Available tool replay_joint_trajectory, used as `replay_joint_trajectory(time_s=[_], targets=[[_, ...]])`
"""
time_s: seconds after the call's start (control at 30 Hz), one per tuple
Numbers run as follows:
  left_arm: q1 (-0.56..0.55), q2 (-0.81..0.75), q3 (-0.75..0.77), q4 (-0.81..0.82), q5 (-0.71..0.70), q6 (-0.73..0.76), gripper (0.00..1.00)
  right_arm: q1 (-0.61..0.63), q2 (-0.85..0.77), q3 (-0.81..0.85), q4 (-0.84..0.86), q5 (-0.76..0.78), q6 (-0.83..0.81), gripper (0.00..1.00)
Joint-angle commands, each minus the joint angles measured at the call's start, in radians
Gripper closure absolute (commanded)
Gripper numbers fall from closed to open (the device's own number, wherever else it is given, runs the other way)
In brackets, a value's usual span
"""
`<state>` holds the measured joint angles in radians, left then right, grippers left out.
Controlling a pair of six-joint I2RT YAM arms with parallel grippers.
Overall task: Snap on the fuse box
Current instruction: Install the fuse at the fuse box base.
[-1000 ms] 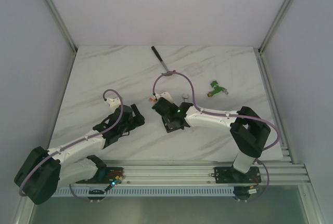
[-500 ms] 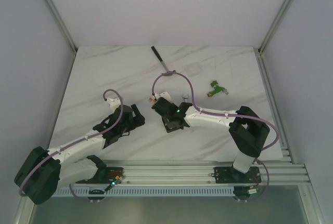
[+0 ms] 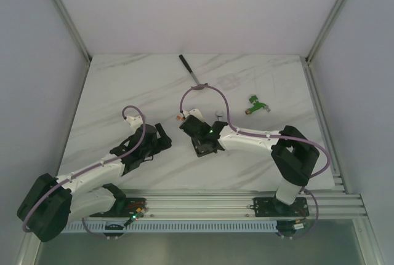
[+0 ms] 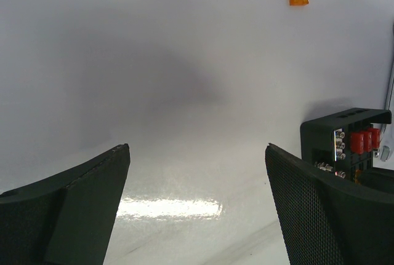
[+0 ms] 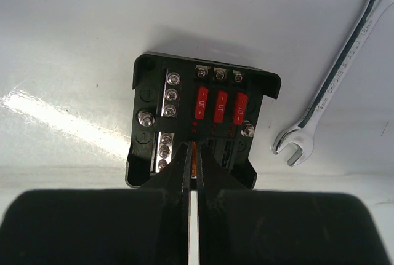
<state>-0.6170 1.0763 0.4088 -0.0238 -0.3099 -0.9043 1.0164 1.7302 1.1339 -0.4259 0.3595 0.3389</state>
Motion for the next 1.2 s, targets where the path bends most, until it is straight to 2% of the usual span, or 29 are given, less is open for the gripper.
replay_joint_trajectory(time_s=[0.0,0.1,0.53,1.17], targets=[[0.005,-0.004,0.03,-0.014,0.013,-0.002,0.0,0.006,-0.017,-0.031,-0.001,-0.024,0.011,0.97],[0.005,-0.003,0.031,-0.013,0.014,-0.004,0.0,0.006,-0.024,-0.031,0.006,-0.034,0.015,0.92],[0.005,-0.001,0.035,-0.014,0.015,-0.004,0.0,0.007,-0.032,-0.04,0.015,-0.054,0.032,0.84],[0.005,-0.002,0.035,-0.015,0.025,-0.004,0.0,-0.029,-0.057,-0.099,0.033,-0.059,0.034,0.93]])
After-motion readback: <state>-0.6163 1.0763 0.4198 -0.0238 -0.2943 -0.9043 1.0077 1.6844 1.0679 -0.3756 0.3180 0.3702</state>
